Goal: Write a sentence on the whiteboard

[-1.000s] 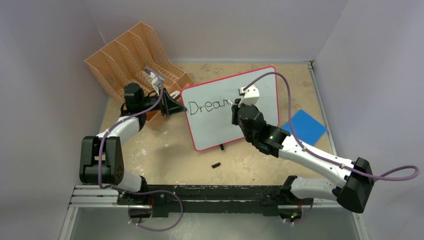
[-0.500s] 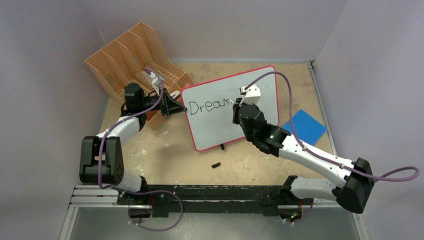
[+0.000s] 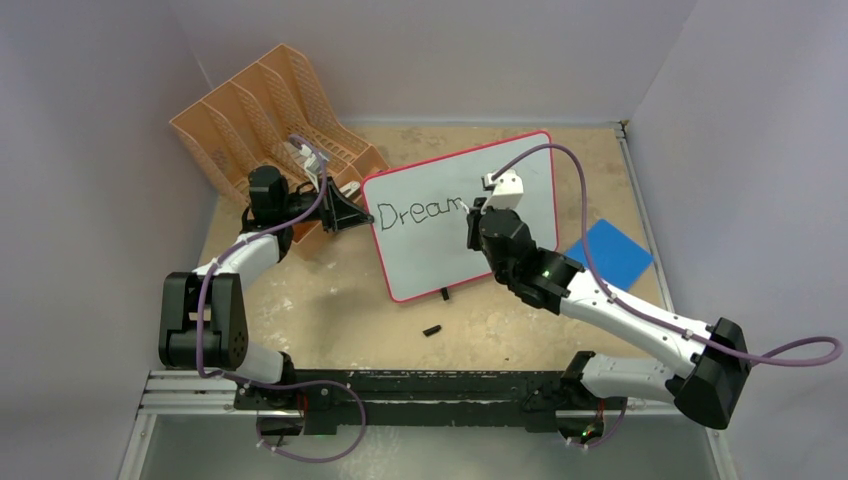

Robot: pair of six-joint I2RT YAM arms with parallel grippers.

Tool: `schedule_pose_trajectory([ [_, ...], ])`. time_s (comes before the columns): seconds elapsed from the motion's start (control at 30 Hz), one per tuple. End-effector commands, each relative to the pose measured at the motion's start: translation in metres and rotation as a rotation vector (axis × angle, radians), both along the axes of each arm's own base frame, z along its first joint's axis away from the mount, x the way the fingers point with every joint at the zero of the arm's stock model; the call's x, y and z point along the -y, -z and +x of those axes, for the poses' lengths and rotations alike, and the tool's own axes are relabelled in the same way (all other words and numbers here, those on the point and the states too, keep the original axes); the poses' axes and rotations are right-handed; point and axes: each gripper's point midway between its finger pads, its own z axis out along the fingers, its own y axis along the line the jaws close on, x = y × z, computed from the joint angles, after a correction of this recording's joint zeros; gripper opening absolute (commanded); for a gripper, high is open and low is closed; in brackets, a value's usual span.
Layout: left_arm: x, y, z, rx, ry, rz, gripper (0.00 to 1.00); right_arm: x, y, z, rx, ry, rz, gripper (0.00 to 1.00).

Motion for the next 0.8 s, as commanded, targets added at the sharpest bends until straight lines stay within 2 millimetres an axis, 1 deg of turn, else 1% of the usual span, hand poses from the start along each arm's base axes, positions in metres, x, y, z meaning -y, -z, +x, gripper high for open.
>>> schedule_pose_trajectory([
  [0.0, 0.004, -0.015, -0.004, 0.098, 0.039, 0.004, 0.0, 0.003, -0.001, -0.003, -0.01, 0.004, 0.022, 0.0],
  [0.2, 0.004, -0.016, -0.003, 0.099, 0.04, 0.005, 0.0, 0.004, 0.007, -0.005, -0.032, 0.002, 0.016, 0.0],
  [0.53, 0.004, -0.015, -0.003, 0.099, 0.039, 0.005, 0.0, 0.008, 0.015, -0.009, -0.05, 0.011, 0.003, 0.0],
  [0.63, 0.005, -0.015, -0.004, 0.097, 0.039, 0.005, 0.0, 0.008, 0.013, -0.008, -0.045, 0.01, 0.008, 0.0],
  [0.77, 0.004, -0.015, -0.003, 0.097, 0.038, 0.005, 0.0, 0.007, -0.002, -0.008, -0.017, 0.0, 0.036, 0.0],
])
